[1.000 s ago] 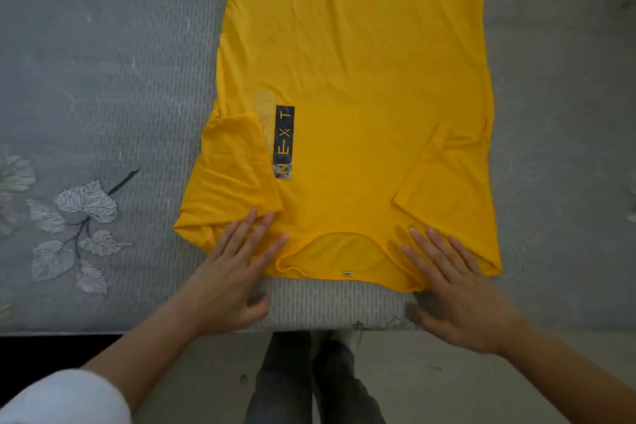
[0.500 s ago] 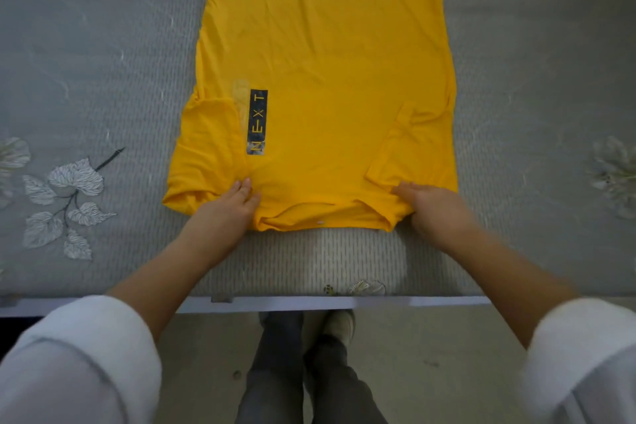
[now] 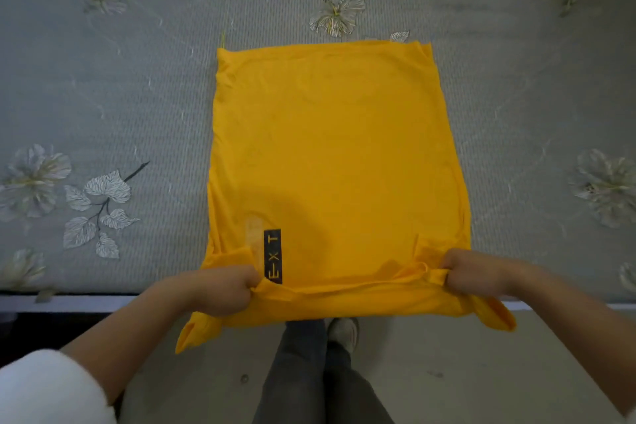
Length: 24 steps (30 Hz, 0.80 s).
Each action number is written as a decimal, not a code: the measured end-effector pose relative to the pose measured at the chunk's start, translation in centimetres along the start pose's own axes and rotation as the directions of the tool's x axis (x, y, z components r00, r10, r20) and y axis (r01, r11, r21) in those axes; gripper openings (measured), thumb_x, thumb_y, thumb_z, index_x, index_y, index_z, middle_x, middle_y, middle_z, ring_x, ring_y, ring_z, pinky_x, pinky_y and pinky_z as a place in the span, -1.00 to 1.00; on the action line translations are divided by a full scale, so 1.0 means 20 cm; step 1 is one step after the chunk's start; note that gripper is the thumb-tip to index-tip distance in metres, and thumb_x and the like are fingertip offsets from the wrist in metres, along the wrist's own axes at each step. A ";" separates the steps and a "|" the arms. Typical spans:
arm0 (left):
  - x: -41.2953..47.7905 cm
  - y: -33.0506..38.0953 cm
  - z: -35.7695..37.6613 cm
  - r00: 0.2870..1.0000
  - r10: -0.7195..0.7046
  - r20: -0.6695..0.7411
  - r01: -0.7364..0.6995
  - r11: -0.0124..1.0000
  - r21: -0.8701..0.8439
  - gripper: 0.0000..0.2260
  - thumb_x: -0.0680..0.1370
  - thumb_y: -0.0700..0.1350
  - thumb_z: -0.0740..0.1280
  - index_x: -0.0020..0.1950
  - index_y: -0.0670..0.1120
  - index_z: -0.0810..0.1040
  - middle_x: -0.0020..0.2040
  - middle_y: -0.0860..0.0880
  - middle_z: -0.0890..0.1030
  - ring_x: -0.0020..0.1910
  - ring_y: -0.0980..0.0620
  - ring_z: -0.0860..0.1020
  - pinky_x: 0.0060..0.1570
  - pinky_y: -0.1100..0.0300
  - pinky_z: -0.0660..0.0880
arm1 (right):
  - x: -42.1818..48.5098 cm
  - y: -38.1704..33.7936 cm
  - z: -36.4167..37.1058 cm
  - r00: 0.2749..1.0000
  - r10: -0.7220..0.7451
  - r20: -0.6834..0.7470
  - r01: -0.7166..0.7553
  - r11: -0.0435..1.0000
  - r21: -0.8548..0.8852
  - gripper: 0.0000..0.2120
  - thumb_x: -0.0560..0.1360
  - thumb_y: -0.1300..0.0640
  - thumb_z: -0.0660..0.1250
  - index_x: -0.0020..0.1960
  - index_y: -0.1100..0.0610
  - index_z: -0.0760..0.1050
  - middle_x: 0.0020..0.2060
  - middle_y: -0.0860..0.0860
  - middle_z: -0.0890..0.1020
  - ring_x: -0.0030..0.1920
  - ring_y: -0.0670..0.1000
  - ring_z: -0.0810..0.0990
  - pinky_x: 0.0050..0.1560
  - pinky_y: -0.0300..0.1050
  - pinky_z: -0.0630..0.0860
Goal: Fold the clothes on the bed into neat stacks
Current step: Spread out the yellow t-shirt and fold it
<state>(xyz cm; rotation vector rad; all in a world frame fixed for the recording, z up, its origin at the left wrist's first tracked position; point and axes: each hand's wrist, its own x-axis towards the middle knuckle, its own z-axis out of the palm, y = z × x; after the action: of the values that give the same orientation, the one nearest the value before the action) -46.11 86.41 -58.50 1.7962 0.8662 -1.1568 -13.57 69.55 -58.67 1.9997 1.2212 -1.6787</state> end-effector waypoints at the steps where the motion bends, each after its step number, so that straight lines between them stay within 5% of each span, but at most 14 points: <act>1: 0.00 0.00 -0.06 1.000 -0.004 -0.010 0.003 0.999 -0.045 -0.81 0.55 -0.23 0.11 -0.12 0.03 0.42 -0.06 -0.01 0.48 -0.09 0.05 0.45 -0.06 0.17 0.41 | 0.01 -0.01 -0.04 1.000 0.001 -0.015 -0.001 0.999 0.035 -0.65 0.42 0.39 0.18 -0.45 0.08 0.22 -0.51 -0.03 0.26 -0.45 -0.07 0.23 -0.41 -0.16 0.15; 7: 0.03 -0.06 -0.56 0.993 0.085 -0.079 -0.111 0.897 -0.429 -0.92 0.37 -0.29 0.19 -0.22 -0.13 0.34 -0.25 -0.12 0.38 -0.28 -0.01 0.36 -0.19 0.11 0.31 | 0.15 -0.16 -0.45 0.977 0.044 -0.209 -0.003 0.981 0.193 -0.61 0.44 0.41 0.16 -0.47 0.08 0.22 -0.53 0.01 0.26 -0.47 -0.03 0.23 -0.39 -0.12 0.14; 13: 0.19 -0.10 -1.06 0.992 0.041 -0.122 -0.092 0.889 -0.448 -0.71 0.41 -0.44 0.14 -0.29 -0.05 0.25 -0.31 -0.05 0.29 -0.30 0.01 0.28 -0.27 0.12 0.24 | 0.38 -0.37 -0.90 0.954 0.091 -0.285 -0.046 0.986 0.163 -0.67 0.46 0.39 0.14 -0.42 0.14 0.27 -0.47 0.07 0.35 -0.42 0.02 0.32 -0.38 -0.13 0.21; 21: 0.39 -0.13 -1.71 0.971 -0.027 -0.238 -0.094 0.870 -0.484 -0.76 0.36 -0.42 0.18 -0.28 -0.07 0.31 -0.32 -0.07 0.34 -0.32 -0.05 0.32 -0.35 0.11 0.26 | 0.65 -0.54 -1.46 0.900 0.158 -0.408 -0.148 0.987 0.054 -0.73 0.54 0.29 0.14 -0.33 0.19 0.36 -0.33 0.10 0.43 -0.31 0.03 0.40 -0.33 -0.15 0.30; 24: 0.51 -0.12 -1.84 0.906 0.008 -0.423 -0.202 0.886 -0.417 -0.87 0.47 -0.33 0.21 -0.11 -0.11 0.45 -0.22 -0.09 0.44 -0.25 -0.04 0.41 -0.26 0.15 0.32 | 0.75 -0.56 -1.58 0.836 0.171 -0.522 -0.185 0.982 0.026 -0.80 0.54 0.25 0.15 0.01 0.27 0.54 -0.07 0.19 0.55 -0.08 0.15 0.53 -0.10 -0.08 0.44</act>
<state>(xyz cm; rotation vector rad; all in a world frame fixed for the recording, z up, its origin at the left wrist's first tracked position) -30.92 121.51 -59.54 1.6801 1.1529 -0.4432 -0.25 103.77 -59.35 2.5624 1.1444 -1.0495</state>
